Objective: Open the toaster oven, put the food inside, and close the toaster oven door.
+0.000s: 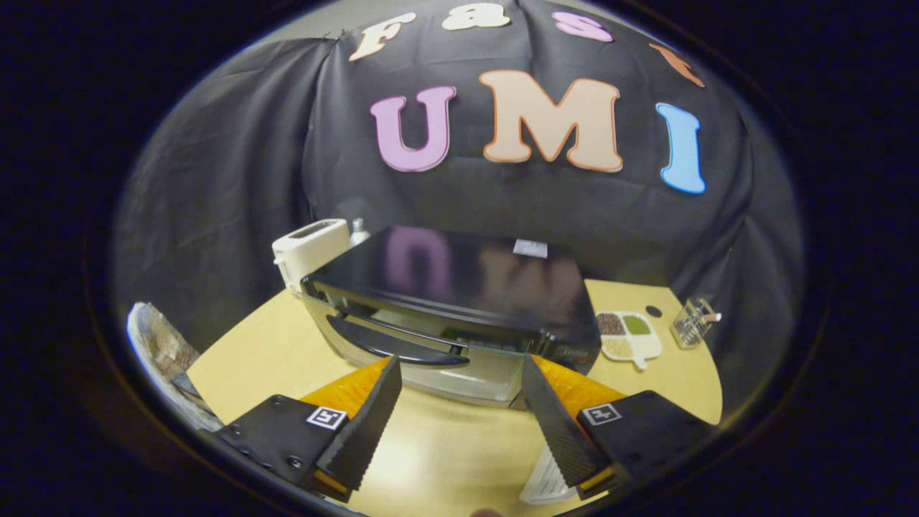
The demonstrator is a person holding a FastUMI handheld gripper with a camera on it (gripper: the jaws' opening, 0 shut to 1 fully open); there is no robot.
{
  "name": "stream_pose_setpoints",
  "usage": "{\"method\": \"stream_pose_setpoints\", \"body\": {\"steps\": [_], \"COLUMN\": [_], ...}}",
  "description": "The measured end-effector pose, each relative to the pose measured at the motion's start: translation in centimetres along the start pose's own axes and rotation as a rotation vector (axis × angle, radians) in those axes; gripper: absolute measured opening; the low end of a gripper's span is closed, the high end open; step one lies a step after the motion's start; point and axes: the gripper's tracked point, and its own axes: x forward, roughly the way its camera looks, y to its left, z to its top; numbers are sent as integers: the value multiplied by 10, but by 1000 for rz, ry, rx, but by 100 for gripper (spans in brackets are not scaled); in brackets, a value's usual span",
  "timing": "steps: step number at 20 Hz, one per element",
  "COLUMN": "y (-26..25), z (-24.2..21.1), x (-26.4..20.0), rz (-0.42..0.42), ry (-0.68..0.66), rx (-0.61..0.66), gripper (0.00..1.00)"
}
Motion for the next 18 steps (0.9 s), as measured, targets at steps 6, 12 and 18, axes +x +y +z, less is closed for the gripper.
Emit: {"method": "stream_pose_setpoints", "body": {"steps": [6,12,18], "y": [-45,-84,-99], "z": [85,186,250], "x": [-30,-74,-109], "rz": [-87,-162,-168], "ry": [-186,-377,-480], "rx": [23,0,48], "gripper": [100,100,100]}}
